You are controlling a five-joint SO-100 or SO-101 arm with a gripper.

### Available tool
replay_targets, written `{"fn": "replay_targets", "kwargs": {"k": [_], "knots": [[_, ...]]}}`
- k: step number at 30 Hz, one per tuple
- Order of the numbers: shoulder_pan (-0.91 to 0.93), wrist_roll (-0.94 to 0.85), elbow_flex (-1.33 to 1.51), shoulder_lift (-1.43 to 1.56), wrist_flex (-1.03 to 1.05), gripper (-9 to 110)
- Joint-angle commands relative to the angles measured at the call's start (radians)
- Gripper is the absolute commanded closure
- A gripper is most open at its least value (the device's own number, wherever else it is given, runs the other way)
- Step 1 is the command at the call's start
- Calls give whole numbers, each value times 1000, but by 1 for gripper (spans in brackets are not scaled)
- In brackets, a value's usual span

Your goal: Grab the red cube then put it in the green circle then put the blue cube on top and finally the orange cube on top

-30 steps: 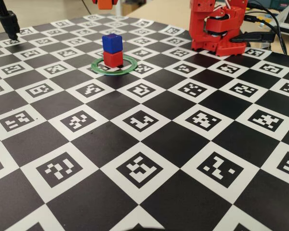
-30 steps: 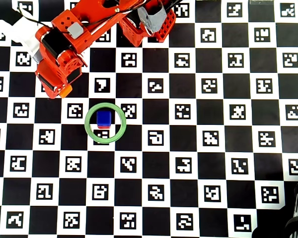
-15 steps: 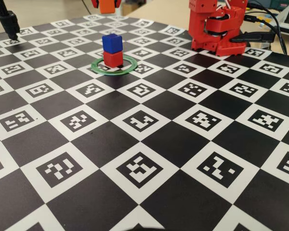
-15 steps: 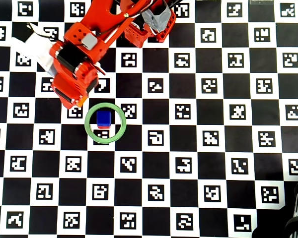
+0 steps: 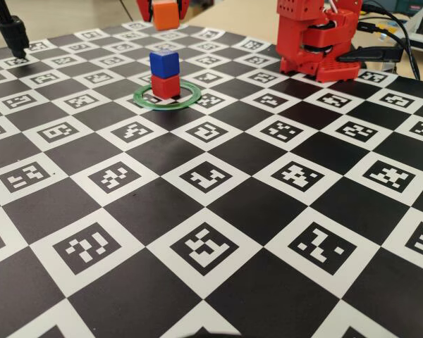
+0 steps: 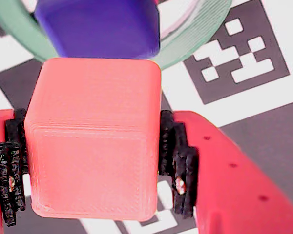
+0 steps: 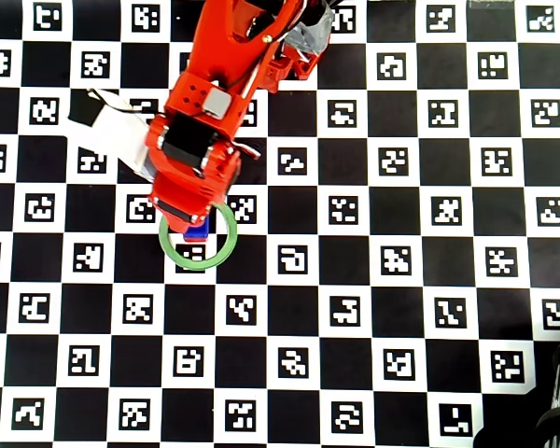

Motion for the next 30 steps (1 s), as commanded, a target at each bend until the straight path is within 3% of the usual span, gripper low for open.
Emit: {"fn": "replay_targets", "kwargs": {"k": [1, 13, 30], "knots": [[-9, -3, 5, 101, -32, 102], [23, -35, 48, 95, -94, 102], [35, -216, 63, 84, -120, 103]]}}
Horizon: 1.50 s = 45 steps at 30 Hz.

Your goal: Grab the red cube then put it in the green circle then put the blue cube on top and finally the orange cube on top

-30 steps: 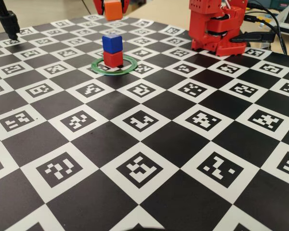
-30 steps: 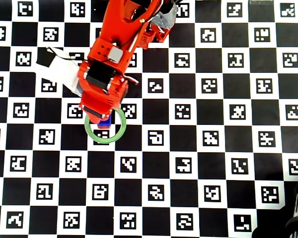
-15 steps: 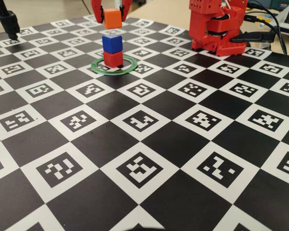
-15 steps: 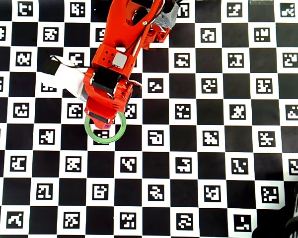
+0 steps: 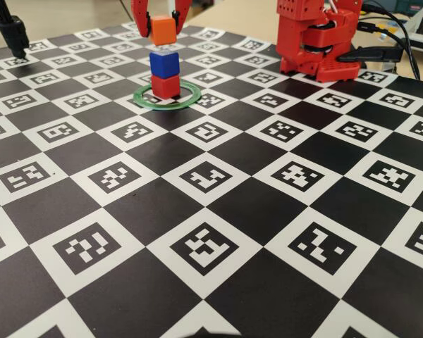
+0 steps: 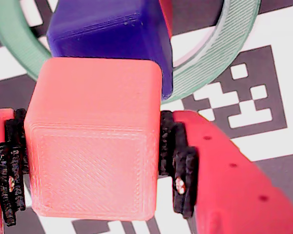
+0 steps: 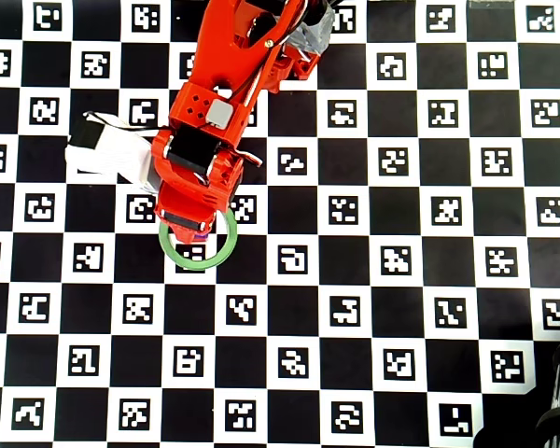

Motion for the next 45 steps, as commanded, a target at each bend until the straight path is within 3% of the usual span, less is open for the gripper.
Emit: {"fn": "replay_targets", "kwargs": {"k": [1, 21, 45], "knots": [[14, -31, -15, 84, -11, 103], [14, -258, -17, 67, -28, 103], [32, -278, 61, 52, -97, 103]]}}
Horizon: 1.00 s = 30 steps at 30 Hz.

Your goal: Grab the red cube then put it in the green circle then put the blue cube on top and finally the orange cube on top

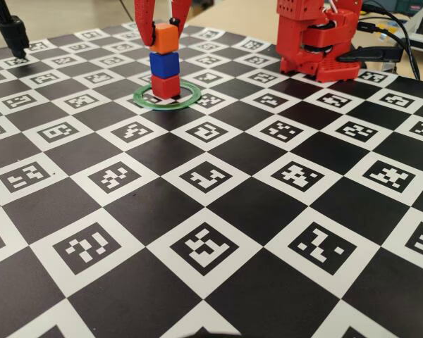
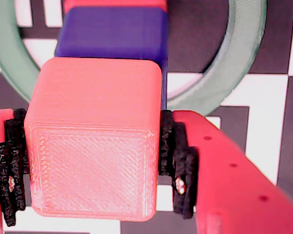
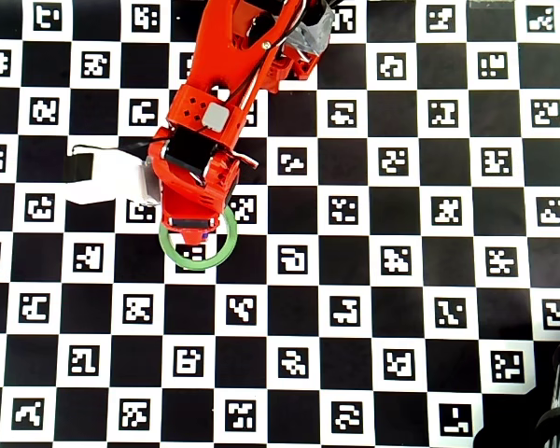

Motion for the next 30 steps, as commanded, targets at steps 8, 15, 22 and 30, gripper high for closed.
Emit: {"fn": "replay_targets", "kwargs": {"k": [8, 15, 22, 30], "knots": [[9, -3, 9, 51, -17, 103], [9, 6, 12, 52, -15, 84], [11, 17, 12, 54, -15, 70], [9, 0, 8, 63, -12, 67]]}}
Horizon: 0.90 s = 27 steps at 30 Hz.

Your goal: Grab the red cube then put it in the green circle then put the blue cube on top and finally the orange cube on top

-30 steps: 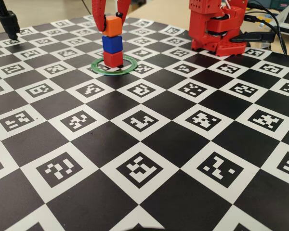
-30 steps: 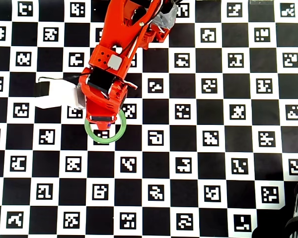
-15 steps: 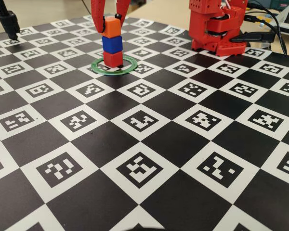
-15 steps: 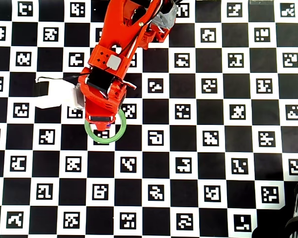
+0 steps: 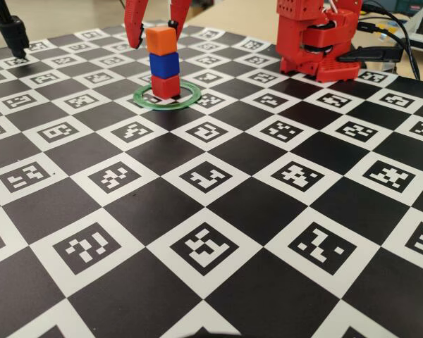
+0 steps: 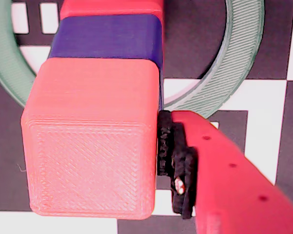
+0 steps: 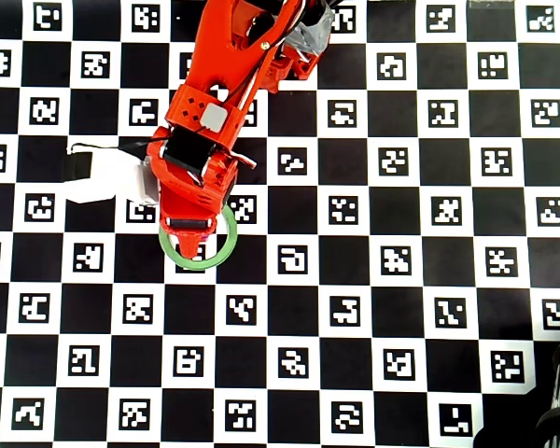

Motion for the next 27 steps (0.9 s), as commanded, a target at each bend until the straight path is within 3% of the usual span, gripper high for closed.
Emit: {"fn": "replay_targets", "kwargs": {"k": [1, 27], "knots": [[8, -2, -14, 63, 3, 67], [14, 5, -339, 89, 244, 67]]}}
